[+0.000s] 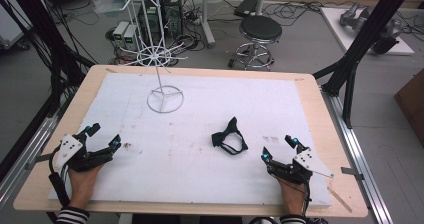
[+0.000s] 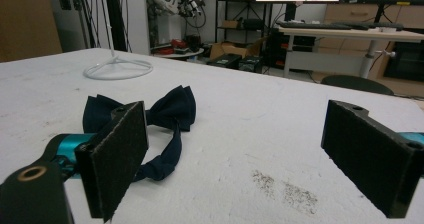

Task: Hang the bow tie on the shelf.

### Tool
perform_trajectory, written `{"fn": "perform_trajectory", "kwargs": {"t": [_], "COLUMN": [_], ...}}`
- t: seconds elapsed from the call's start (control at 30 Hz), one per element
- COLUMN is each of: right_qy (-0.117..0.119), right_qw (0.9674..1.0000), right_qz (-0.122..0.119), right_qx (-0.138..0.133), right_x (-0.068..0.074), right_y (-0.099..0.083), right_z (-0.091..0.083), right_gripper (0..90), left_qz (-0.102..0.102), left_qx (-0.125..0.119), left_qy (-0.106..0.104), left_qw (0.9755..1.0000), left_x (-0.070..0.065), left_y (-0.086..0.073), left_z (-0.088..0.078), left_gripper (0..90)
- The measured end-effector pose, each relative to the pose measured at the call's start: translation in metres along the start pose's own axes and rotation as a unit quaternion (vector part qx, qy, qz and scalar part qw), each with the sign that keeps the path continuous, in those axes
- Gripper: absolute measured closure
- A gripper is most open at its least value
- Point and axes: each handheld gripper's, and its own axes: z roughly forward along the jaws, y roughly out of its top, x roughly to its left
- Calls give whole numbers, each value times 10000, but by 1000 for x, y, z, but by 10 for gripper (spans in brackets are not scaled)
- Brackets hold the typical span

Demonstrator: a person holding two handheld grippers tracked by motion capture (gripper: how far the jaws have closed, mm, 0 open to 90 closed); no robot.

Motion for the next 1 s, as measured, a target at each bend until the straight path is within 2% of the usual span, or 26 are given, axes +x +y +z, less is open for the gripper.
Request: {"fn": "perform_trajectory", "kwargs": {"t": [0.27, 0.57, 0.63, 0.77, 0.83, 1.0], "right_qy": [-28, -59, -21, 62, 179, 339], "right_qw": [10000, 9996, 9994, 9991, 9979, 9964], "right_qz": [-34, -119, -171, -117, -185, -191], "right_qx": [0, 245, 293, 401, 589, 755], "right_x": [0, 2, 3, 5, 6, 6], "right_y": [0, 3, 5, 10, 18, 34], "right_z": [1, 5, 8, 12, 17, 26], "right_gripper": [106, 107, 107, 107, 107, 107], "left_qz": [2, -2, -8, -14, -12, -15], "left_qx": [13, 6, 20, 30, 30, 31], "left_qy": [-9, -6, -7, -5, -3, -10], "left_qw": [10000, 10000, 10000, 10000, 10000, 10000], "left_x": [0, 0, 0, 0, 0, 0], "left_y": [0, 0, 0, 0, 0, 0], "left_z": [0, 0, 0, 1, 1, 0], "left_gripper": [154, 153, 153, 153, 153, 153]}}
